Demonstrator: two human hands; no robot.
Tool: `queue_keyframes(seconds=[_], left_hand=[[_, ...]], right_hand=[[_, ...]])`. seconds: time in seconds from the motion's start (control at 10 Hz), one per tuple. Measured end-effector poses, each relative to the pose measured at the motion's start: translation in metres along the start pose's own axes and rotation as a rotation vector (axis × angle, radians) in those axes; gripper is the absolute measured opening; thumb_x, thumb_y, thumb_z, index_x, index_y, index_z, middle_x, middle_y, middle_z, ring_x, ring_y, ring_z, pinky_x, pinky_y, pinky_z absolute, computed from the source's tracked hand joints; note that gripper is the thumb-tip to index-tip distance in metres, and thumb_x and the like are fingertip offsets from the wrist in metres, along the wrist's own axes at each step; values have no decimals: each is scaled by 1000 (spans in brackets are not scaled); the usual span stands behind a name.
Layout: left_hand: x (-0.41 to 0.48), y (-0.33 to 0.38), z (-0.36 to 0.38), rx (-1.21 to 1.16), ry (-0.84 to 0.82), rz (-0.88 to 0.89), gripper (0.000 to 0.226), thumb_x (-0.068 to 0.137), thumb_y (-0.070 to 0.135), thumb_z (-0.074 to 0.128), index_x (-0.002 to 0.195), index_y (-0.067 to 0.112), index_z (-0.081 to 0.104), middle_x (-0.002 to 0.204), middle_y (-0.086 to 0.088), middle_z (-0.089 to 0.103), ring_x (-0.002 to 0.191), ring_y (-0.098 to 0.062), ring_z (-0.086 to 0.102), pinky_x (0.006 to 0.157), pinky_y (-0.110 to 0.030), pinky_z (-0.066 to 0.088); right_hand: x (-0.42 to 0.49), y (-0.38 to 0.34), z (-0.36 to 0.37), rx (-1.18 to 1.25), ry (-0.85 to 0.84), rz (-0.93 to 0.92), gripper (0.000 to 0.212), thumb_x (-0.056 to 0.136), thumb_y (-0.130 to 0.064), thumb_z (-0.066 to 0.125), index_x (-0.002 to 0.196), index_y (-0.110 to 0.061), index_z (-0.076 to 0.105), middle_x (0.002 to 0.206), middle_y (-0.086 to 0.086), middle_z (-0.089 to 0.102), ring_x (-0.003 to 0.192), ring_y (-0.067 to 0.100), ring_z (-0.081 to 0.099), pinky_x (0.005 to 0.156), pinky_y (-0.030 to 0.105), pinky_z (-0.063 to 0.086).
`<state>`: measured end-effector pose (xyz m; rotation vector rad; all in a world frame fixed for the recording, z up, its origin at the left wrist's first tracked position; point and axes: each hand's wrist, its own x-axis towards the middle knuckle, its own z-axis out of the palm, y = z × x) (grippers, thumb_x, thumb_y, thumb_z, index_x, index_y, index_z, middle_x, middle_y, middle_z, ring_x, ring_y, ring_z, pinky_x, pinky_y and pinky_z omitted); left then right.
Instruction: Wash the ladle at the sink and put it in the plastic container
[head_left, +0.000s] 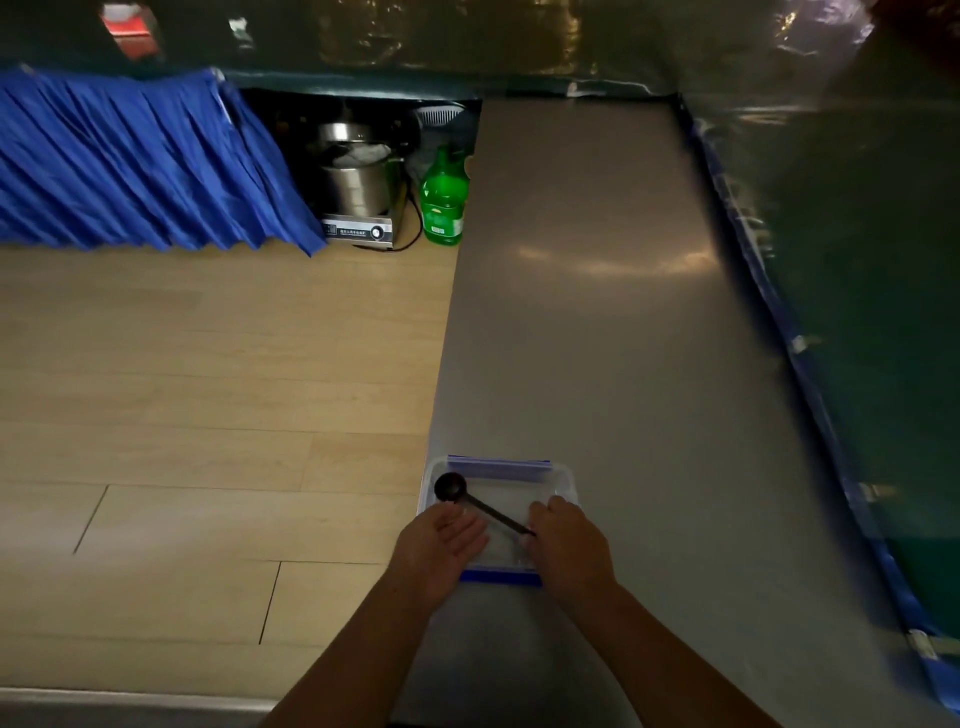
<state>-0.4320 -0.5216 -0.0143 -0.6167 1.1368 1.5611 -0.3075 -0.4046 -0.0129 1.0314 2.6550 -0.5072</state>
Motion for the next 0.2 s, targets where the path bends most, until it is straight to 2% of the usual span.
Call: queue_keyframes(seconds=[0.1,0.2], left_hand=[[-20,-3,1,80,-55,-9,30,94,7,50,117,-9,58,115,-30,68,105,-40,67,86,-45,54],[-38,-7,4,231,-41,18,25,91,7,54,109,-7,65,102,-25,74,97,-37,71,81,-42,56]], right_hand=[[-14,3,-8,34,51,11,20,99,-30,42,104,-17,57,104,3,64,86,20,65,71,31,51],[-24,9,-15,129,70,3,19,98,-32,43,92,-20,57,89,1,67,71,15,62,64,28,52]])
